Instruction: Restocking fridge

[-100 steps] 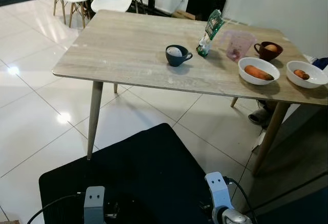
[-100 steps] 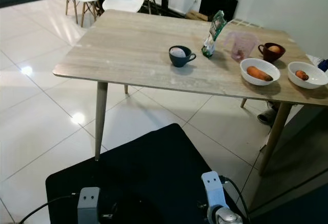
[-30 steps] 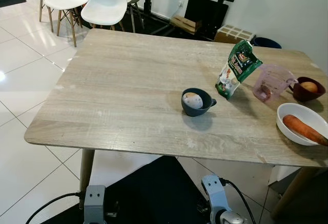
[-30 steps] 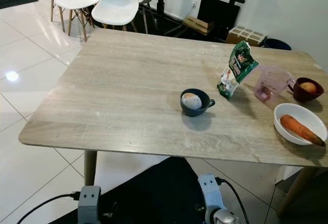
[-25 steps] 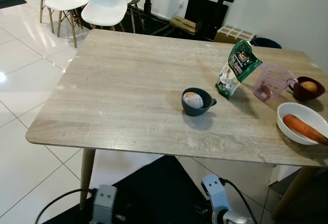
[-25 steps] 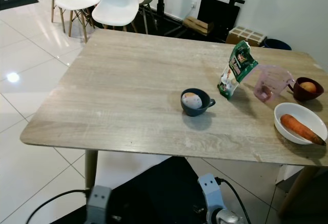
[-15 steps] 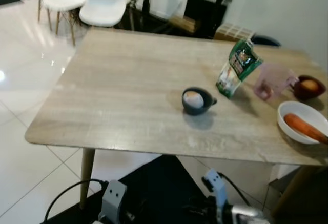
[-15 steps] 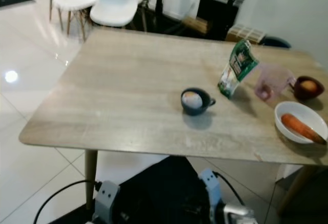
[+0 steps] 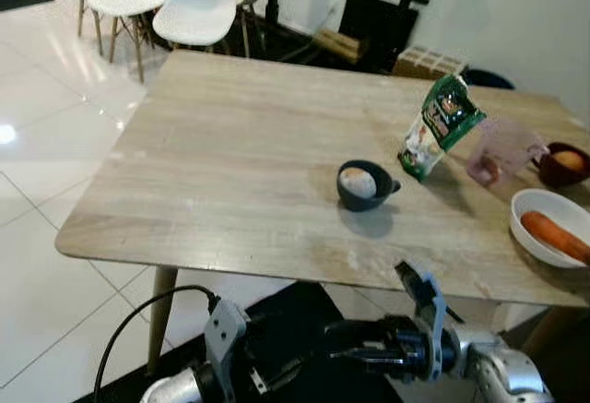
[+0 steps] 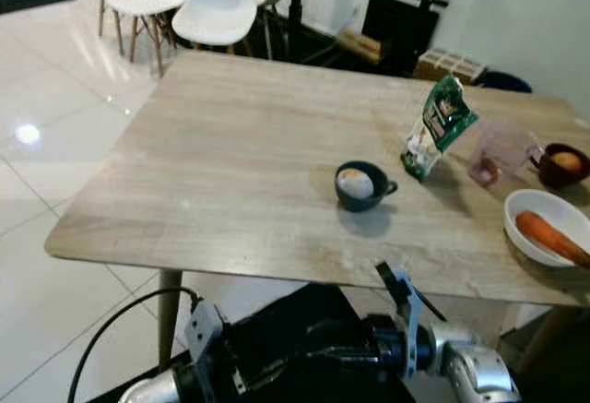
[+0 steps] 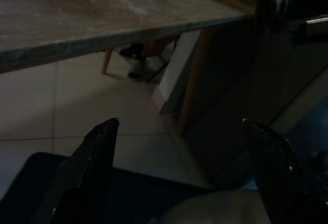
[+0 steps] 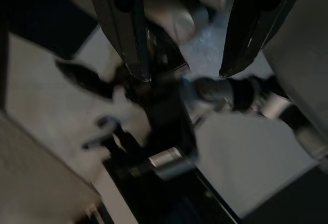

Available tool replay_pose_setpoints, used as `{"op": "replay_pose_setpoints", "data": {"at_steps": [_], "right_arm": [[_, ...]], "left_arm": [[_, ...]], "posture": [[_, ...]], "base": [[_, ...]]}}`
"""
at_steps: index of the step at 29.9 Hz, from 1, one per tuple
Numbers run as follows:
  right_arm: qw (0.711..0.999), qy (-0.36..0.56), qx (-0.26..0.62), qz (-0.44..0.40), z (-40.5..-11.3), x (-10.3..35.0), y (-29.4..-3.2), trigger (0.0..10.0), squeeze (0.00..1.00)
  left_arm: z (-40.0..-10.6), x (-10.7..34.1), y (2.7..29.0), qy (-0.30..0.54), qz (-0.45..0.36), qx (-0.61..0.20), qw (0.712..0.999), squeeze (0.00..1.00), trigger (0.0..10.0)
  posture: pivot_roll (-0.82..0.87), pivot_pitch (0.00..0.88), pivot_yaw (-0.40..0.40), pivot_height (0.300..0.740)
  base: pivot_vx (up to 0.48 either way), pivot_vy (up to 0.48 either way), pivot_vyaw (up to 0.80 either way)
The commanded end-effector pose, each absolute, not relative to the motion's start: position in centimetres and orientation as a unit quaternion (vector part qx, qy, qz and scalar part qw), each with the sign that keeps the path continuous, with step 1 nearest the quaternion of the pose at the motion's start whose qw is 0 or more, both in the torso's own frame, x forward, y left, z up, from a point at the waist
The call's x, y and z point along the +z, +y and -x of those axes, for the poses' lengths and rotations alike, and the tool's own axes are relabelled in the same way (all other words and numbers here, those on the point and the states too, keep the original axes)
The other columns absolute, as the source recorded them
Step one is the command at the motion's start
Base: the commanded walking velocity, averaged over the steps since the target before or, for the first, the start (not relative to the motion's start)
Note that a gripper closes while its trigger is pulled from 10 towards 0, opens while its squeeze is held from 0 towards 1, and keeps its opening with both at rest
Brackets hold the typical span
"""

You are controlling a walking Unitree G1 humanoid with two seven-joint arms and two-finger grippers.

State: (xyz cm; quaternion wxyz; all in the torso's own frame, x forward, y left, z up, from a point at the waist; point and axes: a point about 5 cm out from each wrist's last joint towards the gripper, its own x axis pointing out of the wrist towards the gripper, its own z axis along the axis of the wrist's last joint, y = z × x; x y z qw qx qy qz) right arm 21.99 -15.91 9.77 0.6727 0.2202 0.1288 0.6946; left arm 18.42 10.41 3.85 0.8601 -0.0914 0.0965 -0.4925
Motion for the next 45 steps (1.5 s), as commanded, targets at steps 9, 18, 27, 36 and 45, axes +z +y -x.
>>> {"op": "replay_pose_setpoints", "data": {"at_steps": [9, 18, 27, 36, 45], "right_arm": [[0.765, 0.003, 0.618, -0.179, -27.0, 15.4, -13.5, 10.0, 0.00], [0.906, 0.011, 0.418, -0.070, -33.5, 15.3, -13.7, 10.0, 0.00], [0.938, 0.007, 0.341, 0.063, -36.4, 16.6, -14.0, 10.0, 0.00], [0.930, -0.004, 0.352, 0.107, -37.6, 17.8, -14.4, 10.0, 0.00], [0.901, 0.013, 0.383, 0.203, -38.0, 18.4, -15.2, 10.0, 0.00]], "left_arm": [[-21.4, 10.5, 9.9, -0.004, 0.117, -0.496, 0.860, 0.00, 10.0], [-24.5, 14.7, 11.1, -0.060, 0.033, -0.441, 0.895, 0.00, 10.0], [-25.8, 16.3, 12.3, -0.073, 0.006, -0.397, 0.915, 0.00, 10.0], [-25.8, 16.2, 12.0, -0.062, 0.012, -0.381, 0.922, 0.00, 10.0], [-25.9, 16.2, 12.1, -0.053, 0.012, -0.383, 0.922, 0.00, 10.0]], "posture": [[-0.06, 0.056, -0.089, 0.736], [-0.05, 0.061, -0.083, 0.736], [-0.04, 0.083, -0.097, 0.736], [-0.04, 0.094, -0.099, 0.736], [-0.04, 0.098, -0.097, 0.736]], "base": [[0.000, 0.000, 0.00], [0.000, 0.000, 0.00], [0.000, 0.000, 0.00], [0.000, 0.000, 0.00], [0.000, 0.000, 0.00]]}}
